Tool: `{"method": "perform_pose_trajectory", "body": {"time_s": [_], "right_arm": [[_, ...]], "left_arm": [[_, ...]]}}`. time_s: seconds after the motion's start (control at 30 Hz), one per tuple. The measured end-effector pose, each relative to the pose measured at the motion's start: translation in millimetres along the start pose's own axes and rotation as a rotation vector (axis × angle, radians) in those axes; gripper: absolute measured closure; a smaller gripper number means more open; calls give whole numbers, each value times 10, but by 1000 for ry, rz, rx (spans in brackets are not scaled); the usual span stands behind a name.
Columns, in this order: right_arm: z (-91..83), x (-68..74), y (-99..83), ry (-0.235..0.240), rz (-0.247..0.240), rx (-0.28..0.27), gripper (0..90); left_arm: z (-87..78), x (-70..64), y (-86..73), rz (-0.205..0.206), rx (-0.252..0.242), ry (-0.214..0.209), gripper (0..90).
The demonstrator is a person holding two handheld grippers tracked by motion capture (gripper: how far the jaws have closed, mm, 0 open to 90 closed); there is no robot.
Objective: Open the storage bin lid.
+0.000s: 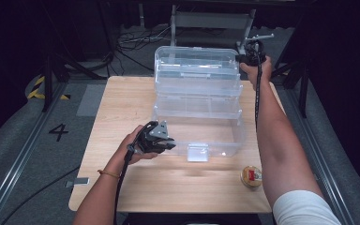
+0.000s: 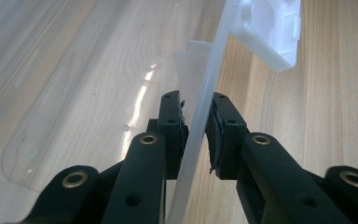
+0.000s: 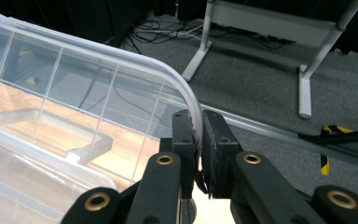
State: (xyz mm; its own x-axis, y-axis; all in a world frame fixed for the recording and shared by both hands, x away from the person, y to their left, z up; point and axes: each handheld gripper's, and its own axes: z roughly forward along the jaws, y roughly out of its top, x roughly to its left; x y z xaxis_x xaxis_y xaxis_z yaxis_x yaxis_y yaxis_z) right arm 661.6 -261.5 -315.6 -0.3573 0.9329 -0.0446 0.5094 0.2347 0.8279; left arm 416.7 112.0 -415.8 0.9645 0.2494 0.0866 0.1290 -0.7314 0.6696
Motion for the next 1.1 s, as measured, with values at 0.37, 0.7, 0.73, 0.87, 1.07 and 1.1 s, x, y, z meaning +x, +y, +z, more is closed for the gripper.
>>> {"method": "perform_pose_trajectory", "body": {"time_s": [0.37, 0.7, 0.73, 0.87, 1.07, 1.1], "right_arm": [[14, 0, 21, -16, -51, 37, 864], [-202, 5, 34, -38, -63, 27, 799], [-232, 8, 21, -41, -66, 23, 793], [-301, 13, -17, -36, -66, 22, 786], [-438, 38, -114, -5, -69, 14, 777], [-481, 53, -156, -2, -80, 22, 774]], "left_arm": [[1, 7, 3, 0, 1, -7, 776], [0, 42, -13, -14, -11, -24, 787], [0, 42, -13, -14, -11, -24, 787], [-1, 38, -13, -19, -10, -21, 784], [1, 36, -14, -15, -12, -20, 784], [0, 36, -14, -14, -11, -18, 784]]}}
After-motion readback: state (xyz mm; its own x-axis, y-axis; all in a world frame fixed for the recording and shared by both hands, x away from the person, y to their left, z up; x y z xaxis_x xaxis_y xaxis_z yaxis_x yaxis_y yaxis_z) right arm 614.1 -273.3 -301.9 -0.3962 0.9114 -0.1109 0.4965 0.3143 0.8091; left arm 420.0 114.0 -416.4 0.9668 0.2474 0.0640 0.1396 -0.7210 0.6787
